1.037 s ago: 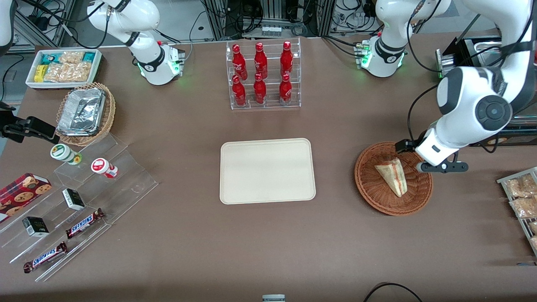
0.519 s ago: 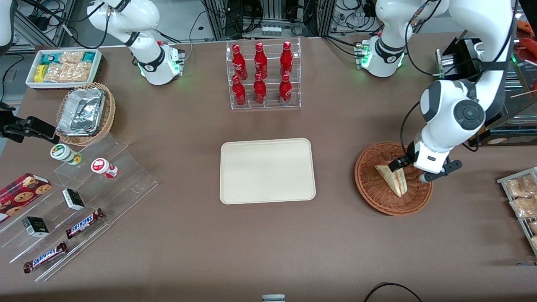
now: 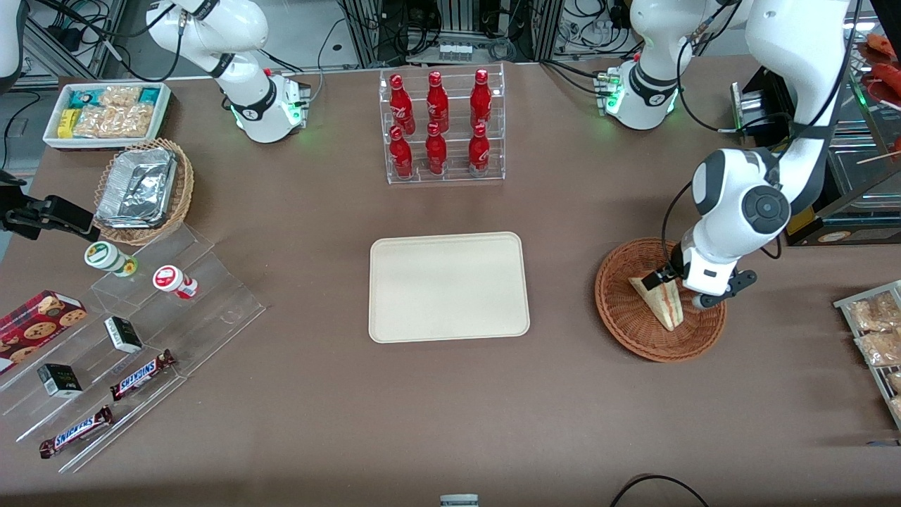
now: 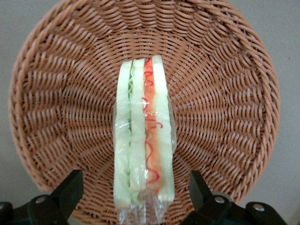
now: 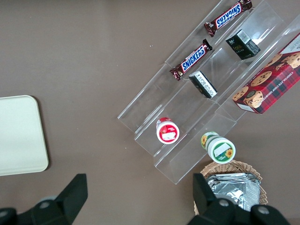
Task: Place sandwich from basket to tray
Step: 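Close the left gripper on the sandwich's wrapped edge and lift it, then carry the sandwich with the left gripper over the cream tray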
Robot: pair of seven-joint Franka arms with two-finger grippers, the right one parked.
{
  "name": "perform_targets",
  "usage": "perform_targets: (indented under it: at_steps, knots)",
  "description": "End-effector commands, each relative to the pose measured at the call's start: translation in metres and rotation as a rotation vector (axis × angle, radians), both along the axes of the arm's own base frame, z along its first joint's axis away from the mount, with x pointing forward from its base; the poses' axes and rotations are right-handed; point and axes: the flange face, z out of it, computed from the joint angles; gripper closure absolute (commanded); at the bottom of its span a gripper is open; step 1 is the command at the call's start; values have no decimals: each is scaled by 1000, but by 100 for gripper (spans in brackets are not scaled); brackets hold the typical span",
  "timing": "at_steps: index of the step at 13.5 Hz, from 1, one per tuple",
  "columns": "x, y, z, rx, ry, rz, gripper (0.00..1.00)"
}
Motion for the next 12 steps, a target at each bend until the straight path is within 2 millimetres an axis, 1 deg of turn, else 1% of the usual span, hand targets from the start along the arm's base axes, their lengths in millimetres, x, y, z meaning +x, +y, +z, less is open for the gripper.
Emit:
perform_targets:
  at_steps: [1, 2, 3, 4, 5, 7, 9, 10, 11, 12]
  knots:
    - [2, -2, -12, -6, -14, 19, 0]
    - [2, -2, -14, -6, -11, 21, 13]
    - [2, -2, -14, -4, -13, 17, 55]
    - [2, -2, -13, 4, -14, 7, 93]
    - [3, -1, -11, 11, -19, -3, 100]
    - [3, -1, -7, 14, -22, -7, 100]
    - [5, -2, 12, 23, -34, -15, 100]
    - [9, -6, 26, 26, -31, -21, 100]
    - [16, -11, 40, 29, -18, -27, 100]
    - [21, -26, 55, 30, -1, -46, 100]
